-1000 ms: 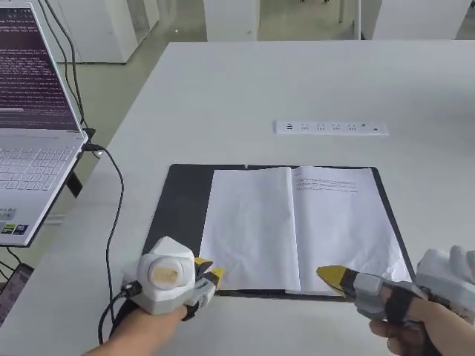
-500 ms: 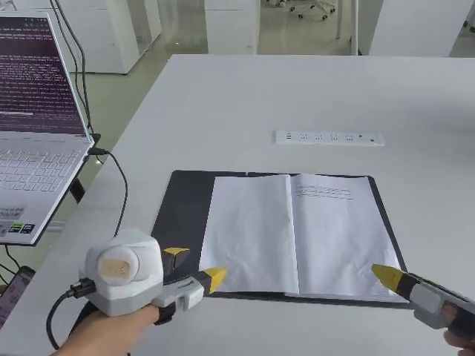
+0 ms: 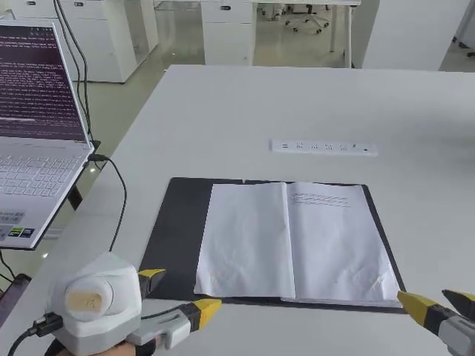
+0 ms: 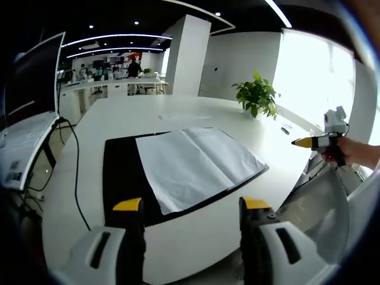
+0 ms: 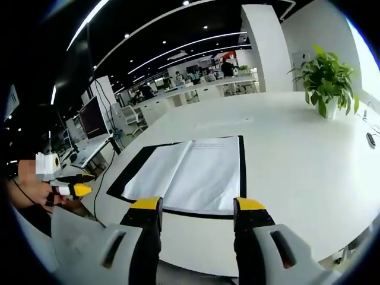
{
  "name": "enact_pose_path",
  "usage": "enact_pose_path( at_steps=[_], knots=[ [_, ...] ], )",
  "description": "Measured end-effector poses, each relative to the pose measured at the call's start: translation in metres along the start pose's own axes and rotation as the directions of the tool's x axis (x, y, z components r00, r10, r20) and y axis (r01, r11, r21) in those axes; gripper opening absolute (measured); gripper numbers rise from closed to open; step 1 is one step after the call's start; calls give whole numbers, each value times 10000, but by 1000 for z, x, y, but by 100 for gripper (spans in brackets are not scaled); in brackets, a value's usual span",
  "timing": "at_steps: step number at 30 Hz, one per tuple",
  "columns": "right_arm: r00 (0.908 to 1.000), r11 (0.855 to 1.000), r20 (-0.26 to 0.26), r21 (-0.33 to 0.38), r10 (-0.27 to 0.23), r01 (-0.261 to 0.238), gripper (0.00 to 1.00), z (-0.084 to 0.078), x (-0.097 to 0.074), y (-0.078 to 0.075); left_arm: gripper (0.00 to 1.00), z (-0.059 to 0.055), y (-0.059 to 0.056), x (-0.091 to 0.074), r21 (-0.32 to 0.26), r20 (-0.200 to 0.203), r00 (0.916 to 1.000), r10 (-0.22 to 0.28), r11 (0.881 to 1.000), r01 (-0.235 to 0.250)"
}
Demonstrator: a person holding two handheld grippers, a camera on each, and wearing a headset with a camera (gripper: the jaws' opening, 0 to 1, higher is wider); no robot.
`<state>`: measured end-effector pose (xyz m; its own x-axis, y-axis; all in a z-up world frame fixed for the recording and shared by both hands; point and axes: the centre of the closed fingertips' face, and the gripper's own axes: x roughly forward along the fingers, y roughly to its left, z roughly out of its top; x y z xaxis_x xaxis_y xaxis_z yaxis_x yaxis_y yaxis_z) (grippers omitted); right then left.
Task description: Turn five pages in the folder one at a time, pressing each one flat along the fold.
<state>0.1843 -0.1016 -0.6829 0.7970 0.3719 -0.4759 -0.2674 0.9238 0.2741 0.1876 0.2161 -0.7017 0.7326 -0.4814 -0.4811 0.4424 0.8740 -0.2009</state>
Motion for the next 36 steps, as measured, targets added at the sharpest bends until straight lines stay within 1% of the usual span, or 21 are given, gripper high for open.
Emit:
enact_pose_path(
  at_steps=[2, 5, 7, 11, 13, 16, 20, 22, 24, 27, 28, 30, 32, 33, 34, 36],
  knots=[
    [9998, 9999, 194, 113, 12, -14, 45, 2, -6, -1, 65, 6, -1, -5, -76, 182, 9998, 53, 10000, -52],
    [9988, 9999, 458, 27, -155, 154, 43, 5, -11, -5, 65, 13, -1, -10, -109, 354, 9993, 71, 9999, -67],
    [9982, 9998, 567, 112, -179, 173, 44, 7, -13, -6, 66, 17, -1, -13, -42, 496, 9987, 99, 9999, -97],
    [9977, 9996, 644, 205, -193, 180, 45, 8, -12, -4, 67, 19, -1, -15, 169, 510, 9987, 91, 9998, -99],
    [9983, 9996, 556, 238, -177, 164, 45, 6, -11, -5, 67, 17, 0, -15, 220, 387, 9992, 85, 9997, -94],
    [9983, 9996, 559, 264, -146, 131, 45, 4, -10, -6, 67, 17, 2, -14, 244, 380, 9992, 115, 9996, -124],
    [9992, 9994, 387, 327, -106, 94, 45, -3, -8, -9, 66, 16, 3, -11, 304, 301, 9994, 180, 9994, -189],
    [9994, 9994, 326, 344, -105, 94, 45, -5, -7, -10, 67, 14, 3, -8, 272, 282, 9994, 185, 9994, -193],
    [9995, 9992, 311, 378, -96, 84, 45, -6, -6, -11, 66, 14, -1, -6, 291, 206, 9997, 150, 9995, -156],
    [9995, 9983, 321, 580, -57, 38, 45, -7, -3, -14, 66, 13, -2, 0, 319, 186, 9998, 98, 9994, -104],
    [9995, 9983, 319, 585, -47, 28, 45, -7, -2, -14, 65, 11, -3, 4, 379, 79, 9999, 81, 9992, -84],
    [9998, 9984, 211, 560, -68, 56, 44, -9, 2, -15, 65, 10, -5, 12, 464, 8, 10000, 35, 9989, -35],
    [9998, 9977, 217, 671, 15, -30, 44, -9, 4, -15, 64, 11, -9, 22, 480, -86, 9999, -71, 9988, 75],
    [9998, 9979, 183, 650, 59, -71, 44, -9, 6, -14, 64, 11, -10, 24, 496, -107, 9999, -99, 9987, 105],
    [9998, 9981, 165, 615, 86, -96, 44, -10, 8, -14, 64, 11, -12, 28, 548, -129, 9998, -151, 9984, 158],
    [9998, 9982, 130, 585, 120, -127, 44, -11, 11, -15, 63, 14, -20, 41, 668, -162, 9992, -358, 9971, 368]
  ],
)
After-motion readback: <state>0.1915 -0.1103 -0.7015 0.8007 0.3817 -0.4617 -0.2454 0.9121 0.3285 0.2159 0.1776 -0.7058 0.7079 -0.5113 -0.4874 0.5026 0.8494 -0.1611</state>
